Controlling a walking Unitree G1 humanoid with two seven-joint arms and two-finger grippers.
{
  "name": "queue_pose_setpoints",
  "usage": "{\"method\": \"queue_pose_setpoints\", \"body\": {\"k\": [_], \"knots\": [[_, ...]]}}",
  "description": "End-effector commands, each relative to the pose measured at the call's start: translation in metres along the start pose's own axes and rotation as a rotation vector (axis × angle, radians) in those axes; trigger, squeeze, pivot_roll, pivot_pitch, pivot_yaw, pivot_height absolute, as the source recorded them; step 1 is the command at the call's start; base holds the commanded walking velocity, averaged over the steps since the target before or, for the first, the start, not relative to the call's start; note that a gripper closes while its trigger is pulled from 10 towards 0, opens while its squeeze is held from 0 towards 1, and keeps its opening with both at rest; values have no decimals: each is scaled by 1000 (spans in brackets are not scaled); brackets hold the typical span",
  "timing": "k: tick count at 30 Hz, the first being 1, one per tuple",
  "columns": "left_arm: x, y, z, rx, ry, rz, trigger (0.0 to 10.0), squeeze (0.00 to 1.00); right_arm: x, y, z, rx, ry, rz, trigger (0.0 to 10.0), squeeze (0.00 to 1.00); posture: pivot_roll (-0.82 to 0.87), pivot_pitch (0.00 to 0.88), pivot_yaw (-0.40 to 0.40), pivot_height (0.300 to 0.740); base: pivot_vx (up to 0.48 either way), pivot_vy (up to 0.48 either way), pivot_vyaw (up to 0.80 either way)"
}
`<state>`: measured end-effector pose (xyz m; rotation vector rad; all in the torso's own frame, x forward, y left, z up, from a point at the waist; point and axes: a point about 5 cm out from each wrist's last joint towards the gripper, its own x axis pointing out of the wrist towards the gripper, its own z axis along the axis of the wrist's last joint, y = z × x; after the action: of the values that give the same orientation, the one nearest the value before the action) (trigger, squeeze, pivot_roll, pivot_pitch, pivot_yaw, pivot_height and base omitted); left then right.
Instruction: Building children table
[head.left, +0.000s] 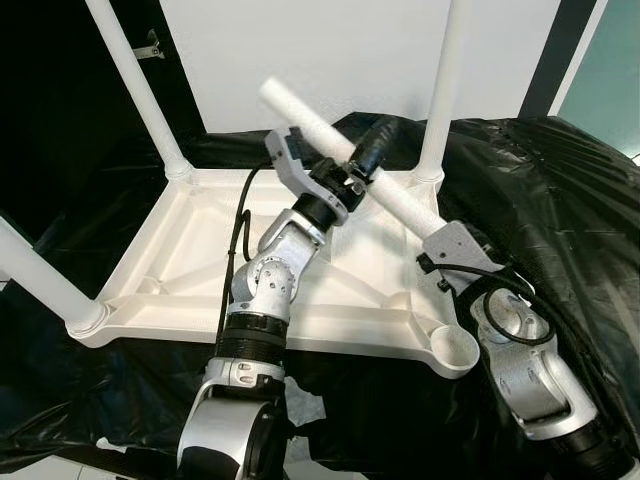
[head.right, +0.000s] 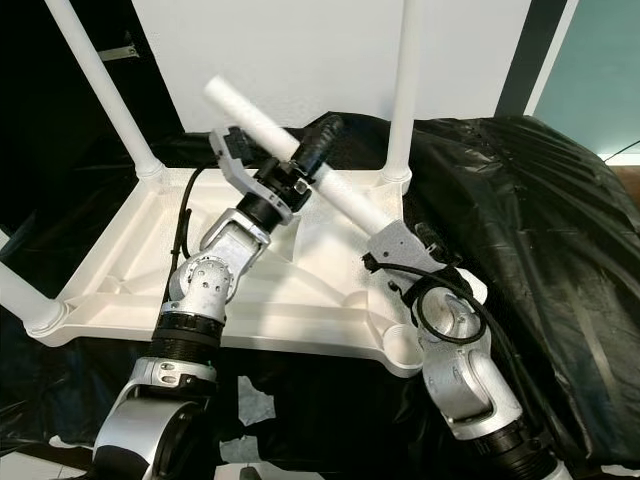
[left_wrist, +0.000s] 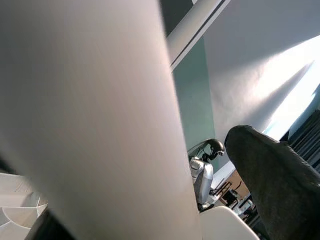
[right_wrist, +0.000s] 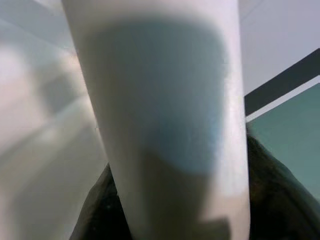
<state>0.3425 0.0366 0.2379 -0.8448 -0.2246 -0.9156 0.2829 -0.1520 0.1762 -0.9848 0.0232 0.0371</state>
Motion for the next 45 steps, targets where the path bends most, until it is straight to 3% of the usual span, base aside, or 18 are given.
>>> {"method": "queue_pose_setpoints", "body": {"k": [1, 8, 9, 12, 13, 14, 20, 21, 22, 24, 25, 27, 28, 38, 39, 41, 43, 45], "knots": [[3, -6, -2, 15, -6, -26, 10000, 0, 1, 4, 3, -37, -22, 0, 0, 0, -120, 0, 58, 740, 0, 0, 0], [2, -9, -4, 35, -5, -23, 10000, 0, 0, 4, 3, -68, -24, -36, 0, 0, -116, 0, 53, 740, 0, 0, 0], [1, -9, -5, 33, -6, -26, 0, 0, 0, 4, 3, -63, -22, -39, 0, 0, -117, 0, 55, 740, 0, 0, 0], [0, -10, -6, 29, -11, -42, 0, 0, 2, 3, 6, -30, -15, -67, 0, 0, -118, 0, 57, 740, 0, 0, 0], [1, -11, -5, 29, -12, -48, 0, 0, 2, 3, 7, -21, -14, -71, 2824, 0, -118, 0, 57, 740, 0, 0, 0], [1, -11, -5, 29, -14, -53, 0, 0, 3, 3, 6, 11, -4, -70, 10000, 0, -120, 0, 61, 740, 0, 0, 0], [1, -13, -4, 40, -12, -68, 0, 0, 4, 2, 8, 75, 1, -60, 10000, 0, -123, 0, 63, 740, 0, 0, 0], [2, -13, -4, 43, -11, -71, 0, 0, 4, 2, 8, 90, -1, -54, 10000, 294, -123, 0, 62, 740, 0, 0, 0], [2, -14, -4, 46, -11, -73, 0, 0, 4, 1, 9, 97, -1, -54, 10000, 1000, -124, 0, 61, 740, 0, 0, 0], [1, -15, -5, 48, -10, -74, 0, 0, 4, -2, 8, 104, 4, -59, 10000, 949, -124, 0, 59, 740, 0, 0, 0], [1, -15, -6, 48, -10, -74, 0, 0, 5, -3, 8, 106, 7, -63, 10000, 647, -124, 0, 57, 740, 0, 0, 0], [1, -15, -6, 47, -10, -74, 0, 0, 5, -4, 7, 107, 8, -65, 10000, 647, -124, 0, 56, 740, 0, 0, 0], [1, -16, -6, 47, -10, -74, 0, 0, 5, -5, 7, 110, 10, -65, 10000, 0, -124, 0, 53, 740, 0, 0, 0], [0, -17, -8, 51, -9, -76, 0, 0, 6, -14, 9, 299, 39, -22, 10000, 0, -127, 0, 47, 740, 0, 0, 0], [0, -17, -8, 55, -9, -78, 0, 0, 6, -16, 8, 366, 57, 9, 10000, 988, -129, 0, 46, 740, 0, 0, 0], [1, -17, -8, 57, -8, -79, 0, 0, 5, -16, 5, 416, 70, 44, 10000, 1000, -130, 0, 45, 740, 0, 0, 0], [2, -19, -8, 52, -13, -87, 0, 0, 4, -12, 2, 465, 79, 122, 0, 1000, -129, 0, 43, 740, 0, 0, 0], [2, -19, -7, 45, -17, -90, 0, 0, 4, -11, 2, 463, 73, 147, 0, 1000, -129, 0, 44, 740, 0, 0, 0]]}}
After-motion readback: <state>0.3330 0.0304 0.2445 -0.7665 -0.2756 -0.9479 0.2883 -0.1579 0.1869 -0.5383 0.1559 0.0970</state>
